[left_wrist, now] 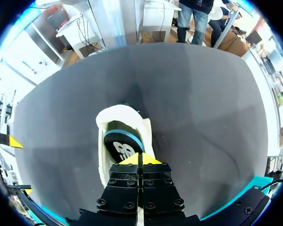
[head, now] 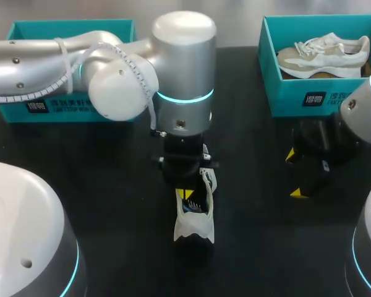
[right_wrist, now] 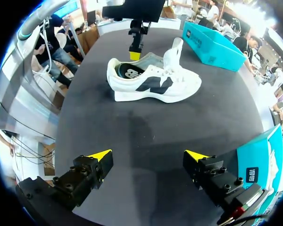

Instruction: Take the shoe out of the shoebox, open the shoe tongue, remove and reinsert the insole, then place the shoe into the shoebox

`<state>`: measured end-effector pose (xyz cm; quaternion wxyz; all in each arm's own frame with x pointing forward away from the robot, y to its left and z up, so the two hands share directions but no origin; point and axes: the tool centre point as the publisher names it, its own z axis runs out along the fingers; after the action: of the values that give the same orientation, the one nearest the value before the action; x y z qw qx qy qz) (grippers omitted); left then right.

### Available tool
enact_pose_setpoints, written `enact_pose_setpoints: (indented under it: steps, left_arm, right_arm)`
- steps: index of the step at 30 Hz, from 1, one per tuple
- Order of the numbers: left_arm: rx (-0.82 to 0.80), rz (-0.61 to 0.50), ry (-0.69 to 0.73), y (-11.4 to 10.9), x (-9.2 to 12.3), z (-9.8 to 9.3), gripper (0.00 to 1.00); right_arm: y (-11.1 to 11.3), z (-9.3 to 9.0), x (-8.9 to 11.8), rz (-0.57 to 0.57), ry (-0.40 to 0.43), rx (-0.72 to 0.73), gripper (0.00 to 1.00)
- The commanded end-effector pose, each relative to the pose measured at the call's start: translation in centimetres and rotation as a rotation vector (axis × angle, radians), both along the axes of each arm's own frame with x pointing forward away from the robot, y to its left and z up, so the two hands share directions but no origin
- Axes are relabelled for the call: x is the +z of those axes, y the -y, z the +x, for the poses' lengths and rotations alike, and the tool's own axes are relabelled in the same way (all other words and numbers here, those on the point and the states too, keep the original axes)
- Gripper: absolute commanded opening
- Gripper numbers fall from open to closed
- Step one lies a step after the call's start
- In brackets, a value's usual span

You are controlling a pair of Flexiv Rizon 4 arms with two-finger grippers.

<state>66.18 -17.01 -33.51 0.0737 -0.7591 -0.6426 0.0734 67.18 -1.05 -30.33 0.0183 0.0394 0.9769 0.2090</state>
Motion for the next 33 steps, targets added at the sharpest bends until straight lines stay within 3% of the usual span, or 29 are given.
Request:
enact_pose_setpoints:
  steps: [1, 24, 33]
  left_arm:
    - [-0.006, 0.026, 0.0, 0.7, -0.5, 0.3, 0.0]
    - [-0.036, 0.098, -0.035, 0.2, -4.4, -1.0, 0.0]
    - [-0.027, 0.041, -0.003, 0.6, -2.0, -1.0, 0.0]
  right_arm:
    - [0.0, 0.0, 0.0, -0.002, 0.001, -0.001, 1.0]
    - [0.0, 0.0, 0.0, -0.002, 0.001, -0.001, 1.0]
    - [0.0, 0.0, 0.0, -0.002, 0.001, -0.001, 1.0]
